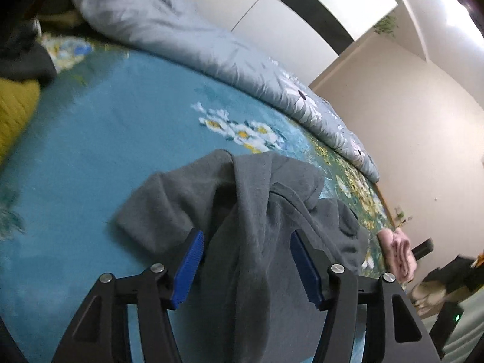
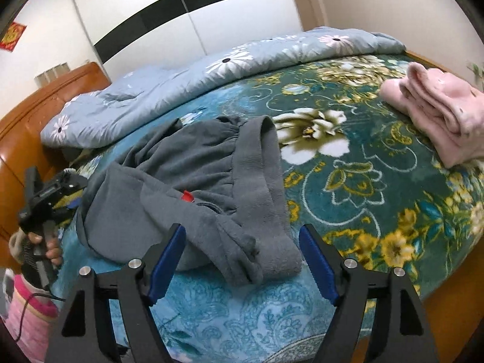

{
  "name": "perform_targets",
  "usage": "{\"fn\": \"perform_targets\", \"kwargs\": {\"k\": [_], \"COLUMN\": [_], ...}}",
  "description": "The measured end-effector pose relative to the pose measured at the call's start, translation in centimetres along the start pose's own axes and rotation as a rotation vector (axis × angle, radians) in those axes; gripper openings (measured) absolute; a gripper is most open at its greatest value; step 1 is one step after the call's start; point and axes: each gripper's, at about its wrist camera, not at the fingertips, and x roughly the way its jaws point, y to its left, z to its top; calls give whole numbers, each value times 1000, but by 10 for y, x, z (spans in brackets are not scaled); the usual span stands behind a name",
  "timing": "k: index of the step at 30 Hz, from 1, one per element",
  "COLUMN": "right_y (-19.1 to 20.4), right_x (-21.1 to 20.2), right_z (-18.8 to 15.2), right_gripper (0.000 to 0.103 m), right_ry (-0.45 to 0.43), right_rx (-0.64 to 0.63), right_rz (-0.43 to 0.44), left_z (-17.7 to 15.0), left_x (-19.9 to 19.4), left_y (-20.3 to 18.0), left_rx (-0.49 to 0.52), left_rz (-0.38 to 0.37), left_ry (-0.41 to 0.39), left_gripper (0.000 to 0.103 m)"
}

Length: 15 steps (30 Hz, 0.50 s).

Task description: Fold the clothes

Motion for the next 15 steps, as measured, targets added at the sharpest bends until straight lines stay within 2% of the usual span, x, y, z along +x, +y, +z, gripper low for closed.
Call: {"fn": "perform_targets", "kwargs": {"k": [2,3,4,5,7,9,12,15], "right_y": [1,2,3,5,9,15,28,44], "right_x": [-1,-1,-3,-4,-7,-9,-8,-5], "right_z": [0,1,2,4,8,13,24,31], "right_gripper": [78,78,78,78,78,78,78,78], "right_ry": [4,7,6,2,-6,-17,-32,-40], "right_rx": [2,2,1,0,-5,-13,-26,-41], "right_rz": [-11,-16,-19,-19,-17,-11,9,38], "left_z": [0,0,1,1,2,3,8,6], "left_x": [7,10,13,15,14,2,-37,-96], "left_y": [-2,-2,-3,-2,-1,-4,-7,-6], "left_rx": [-1,0,2,-1,-12,-14,-31,13], "left_rz": [-14,-10,0,3,-21,-87,-243,-402], "left_ry": [5,10,17,25,31,5,-78,-202], "left_gripper": [61,49,17,3,4,4,4,4]}}
